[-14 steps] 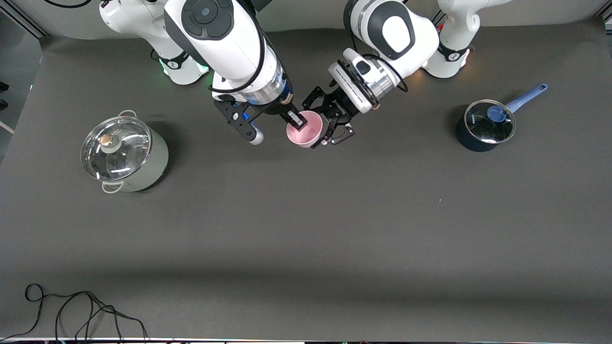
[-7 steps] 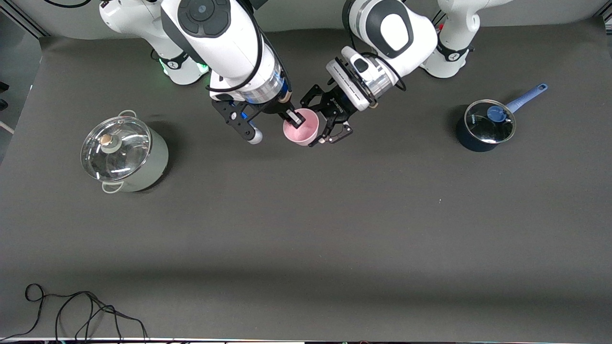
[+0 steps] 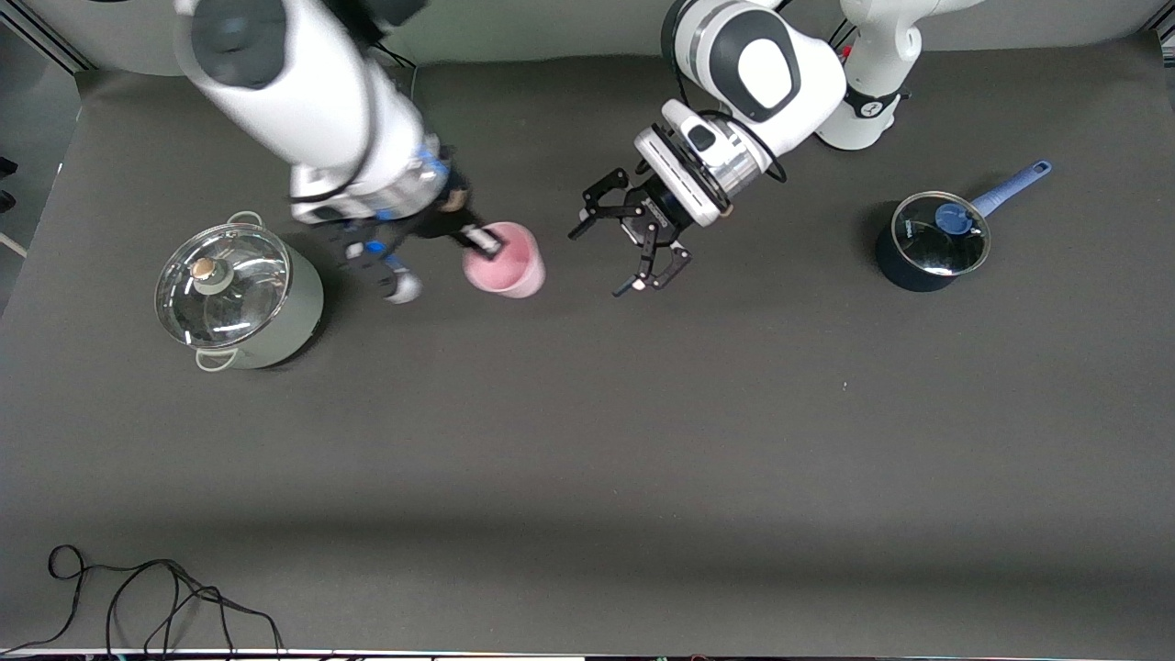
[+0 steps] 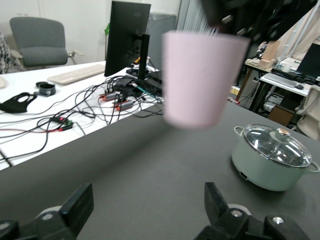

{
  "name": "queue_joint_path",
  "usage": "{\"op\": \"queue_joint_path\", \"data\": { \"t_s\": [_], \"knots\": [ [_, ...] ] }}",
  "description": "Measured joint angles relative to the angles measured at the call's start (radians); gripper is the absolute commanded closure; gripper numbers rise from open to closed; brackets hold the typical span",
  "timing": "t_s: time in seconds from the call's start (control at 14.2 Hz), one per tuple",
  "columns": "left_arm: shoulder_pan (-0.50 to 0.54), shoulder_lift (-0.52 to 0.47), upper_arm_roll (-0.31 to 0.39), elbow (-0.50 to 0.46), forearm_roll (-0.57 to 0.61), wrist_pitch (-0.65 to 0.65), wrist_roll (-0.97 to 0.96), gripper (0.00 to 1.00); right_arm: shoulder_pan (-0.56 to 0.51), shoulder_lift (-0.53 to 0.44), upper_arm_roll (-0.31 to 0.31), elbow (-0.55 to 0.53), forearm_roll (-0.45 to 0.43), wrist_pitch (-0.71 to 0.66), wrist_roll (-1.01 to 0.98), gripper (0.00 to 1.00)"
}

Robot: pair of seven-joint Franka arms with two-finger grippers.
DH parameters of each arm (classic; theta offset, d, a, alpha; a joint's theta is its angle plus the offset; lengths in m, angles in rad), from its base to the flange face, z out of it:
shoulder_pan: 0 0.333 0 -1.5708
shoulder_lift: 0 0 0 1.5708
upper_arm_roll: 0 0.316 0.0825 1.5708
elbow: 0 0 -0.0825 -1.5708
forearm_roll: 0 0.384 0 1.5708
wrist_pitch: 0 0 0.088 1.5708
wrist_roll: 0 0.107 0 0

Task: Transfer pink cup from left to right arm
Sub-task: 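Open the left gripper while the right gripper pulls the cup away, then lower the cup to the table with the right gripper while the left withdraws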

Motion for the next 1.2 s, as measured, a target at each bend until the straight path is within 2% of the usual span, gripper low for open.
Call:
{"op": "queue_joint_path", "data": {
  "t_s": [0.35, 0.49, 0.78, 0.92, 1.2],
  "knots": [
    [0.021, 0.079, 0.102, 0.002, 0.023, -0.002, 0.007, 0.01, -0.226, -0.055, -0.026, -0.013, -0.004, -0.139, -0.495, 1.0],
    [0.028, 0.091, 0.124, 0.007, 0.042, -0.005, 0.009, 0.0, -0.268, -0.083, -0.079, -0.051, -0.024, -0.146, -0.703, 1.0],
    [0.03, 0.091, 0.178, 0.029, 0.154, -0.006, 0.009, 0.0, -0.27, -0.098, -0.207, -0.114, -0.082, -0.123, -1.084, 1.0],
    [0.03, 0.091, 0.189, 0.03, 0.212, -0.007, 0.009, 0.0, -0.271, -0.098, -0.256, -0.166, -0.085, -0.074, -1.174, 1.0],
    [0.029, 0.092, 0.199, 0.031, 0.335, -0.007, 0.008, 0.0, -0.264, -0.11, -0.267, -0.343, -0.085, 0.111, -1.194, 1.0]
  ]
}}
